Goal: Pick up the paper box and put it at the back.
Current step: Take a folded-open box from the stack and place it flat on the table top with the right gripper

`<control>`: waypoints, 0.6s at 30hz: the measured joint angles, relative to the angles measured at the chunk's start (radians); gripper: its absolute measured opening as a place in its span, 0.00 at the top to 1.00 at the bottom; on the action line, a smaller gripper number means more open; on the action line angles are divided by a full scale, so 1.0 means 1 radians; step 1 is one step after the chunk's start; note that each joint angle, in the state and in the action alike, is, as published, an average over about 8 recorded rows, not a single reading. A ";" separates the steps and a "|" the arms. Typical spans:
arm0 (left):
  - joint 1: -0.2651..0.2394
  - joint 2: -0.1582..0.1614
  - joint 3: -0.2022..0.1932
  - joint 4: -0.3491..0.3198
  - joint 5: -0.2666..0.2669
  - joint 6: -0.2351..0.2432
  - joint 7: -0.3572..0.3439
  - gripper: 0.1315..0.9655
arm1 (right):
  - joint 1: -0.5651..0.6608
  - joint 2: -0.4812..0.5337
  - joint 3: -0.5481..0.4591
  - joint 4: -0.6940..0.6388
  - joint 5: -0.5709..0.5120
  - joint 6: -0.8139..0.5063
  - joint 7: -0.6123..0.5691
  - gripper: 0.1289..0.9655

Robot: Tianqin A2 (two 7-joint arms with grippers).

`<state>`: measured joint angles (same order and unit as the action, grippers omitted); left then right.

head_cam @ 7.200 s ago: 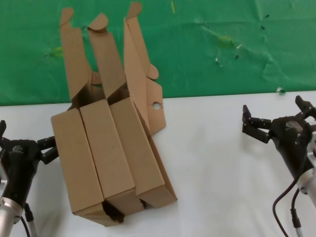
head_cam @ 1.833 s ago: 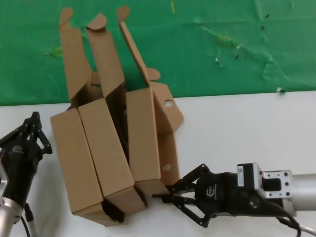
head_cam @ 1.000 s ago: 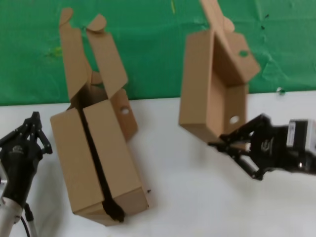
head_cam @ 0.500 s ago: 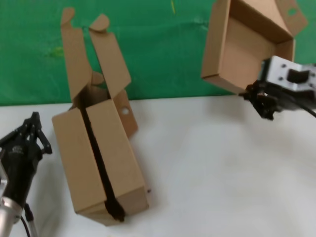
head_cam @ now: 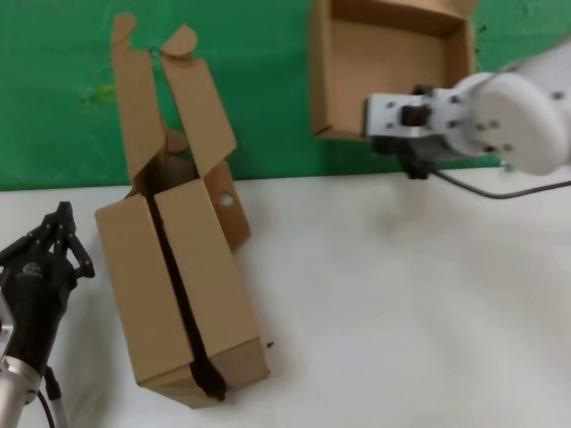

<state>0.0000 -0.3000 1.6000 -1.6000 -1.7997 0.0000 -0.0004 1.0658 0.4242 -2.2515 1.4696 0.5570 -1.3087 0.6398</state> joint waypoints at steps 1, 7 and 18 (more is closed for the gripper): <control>0.000 0.000 0.000 0.000 0.000 0.000 0.000 0.99 | 0.001 -0.021 -0.009 -0.015 -0.017 0.004 -0.008 0.98; 0.000 0.000 0.000 0.000 0.000 0.000 0.000 0.99 | -0.002 -0.111 -0.045 -0.096 -0.110 0.018 -0.034 0.98; 0.000 0.000 0.000 0.000 0.000 0.000 0.000 0.99 | -0.013 -0.162 -0.025 -0.210 -0.199 0.030 -0.045 0.98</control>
<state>0.0000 -0.3000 1.6000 -1.6000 -1.7997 0.0000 -0.0003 1.0525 0.2619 -2.2765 1.2600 0.3584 -1.2791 0.5949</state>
